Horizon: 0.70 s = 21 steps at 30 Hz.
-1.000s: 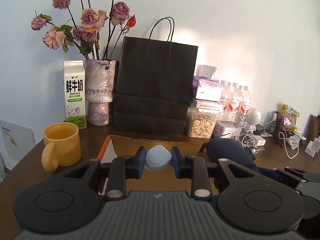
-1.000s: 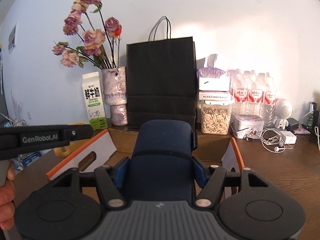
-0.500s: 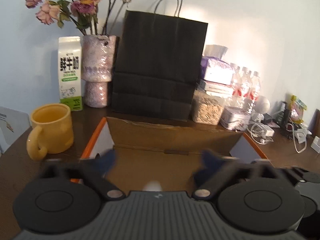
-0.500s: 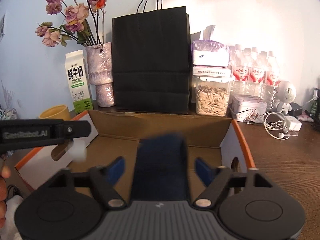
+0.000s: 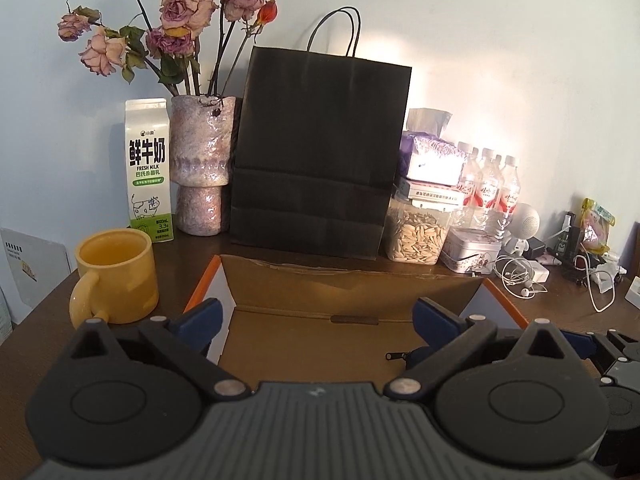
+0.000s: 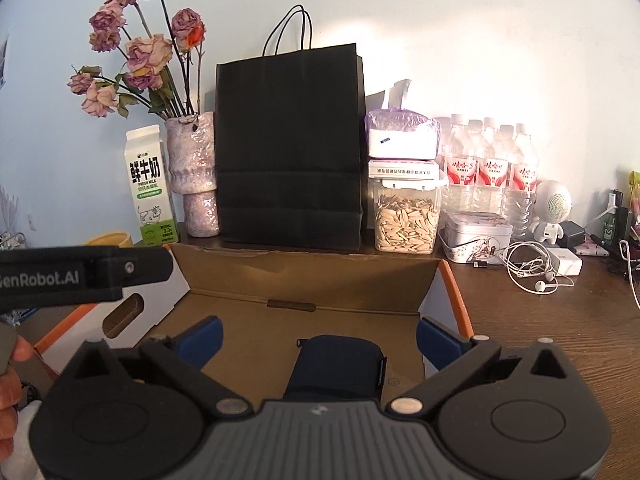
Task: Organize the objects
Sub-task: 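Carry the cap and case into the cardboard box and open both tools, then grasp a white cap with the left tool while the right tool grasps another white cap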
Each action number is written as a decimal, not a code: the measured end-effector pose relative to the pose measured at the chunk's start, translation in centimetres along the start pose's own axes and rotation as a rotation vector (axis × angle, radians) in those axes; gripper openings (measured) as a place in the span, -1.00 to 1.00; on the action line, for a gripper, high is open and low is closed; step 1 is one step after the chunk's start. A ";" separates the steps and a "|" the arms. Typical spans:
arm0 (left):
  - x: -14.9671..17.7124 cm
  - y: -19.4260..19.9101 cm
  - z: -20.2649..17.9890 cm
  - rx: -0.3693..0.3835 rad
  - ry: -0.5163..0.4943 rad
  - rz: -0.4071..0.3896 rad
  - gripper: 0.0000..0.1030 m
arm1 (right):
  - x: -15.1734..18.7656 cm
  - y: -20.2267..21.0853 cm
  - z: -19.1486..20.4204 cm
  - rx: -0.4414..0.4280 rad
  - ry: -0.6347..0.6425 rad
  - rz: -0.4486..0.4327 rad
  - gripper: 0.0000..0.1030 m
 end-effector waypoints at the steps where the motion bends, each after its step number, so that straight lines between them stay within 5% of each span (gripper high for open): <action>1: -0.1 0.3 -0.1 0.002 0.000 -0.007 1.00 | 0.0 0.3 0.1 0.000 0.004 -0.006 1.00; 21: 1.7 10.9 1.4 0.017 -0.020 -0.099 1.00 | 1.8 11.8 1.0 -0.013 0.038 -0.118 1.00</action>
Point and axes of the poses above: each gripper's, at about its wrist camera, not at the fingertips, and y roughly against the way its jaws point, z to its left, x to its underside, the point moved 8 cm from there along -y, roughly the way its jaws point, and after that the axes turned 1 degree about -x, right-handed, at the moved point
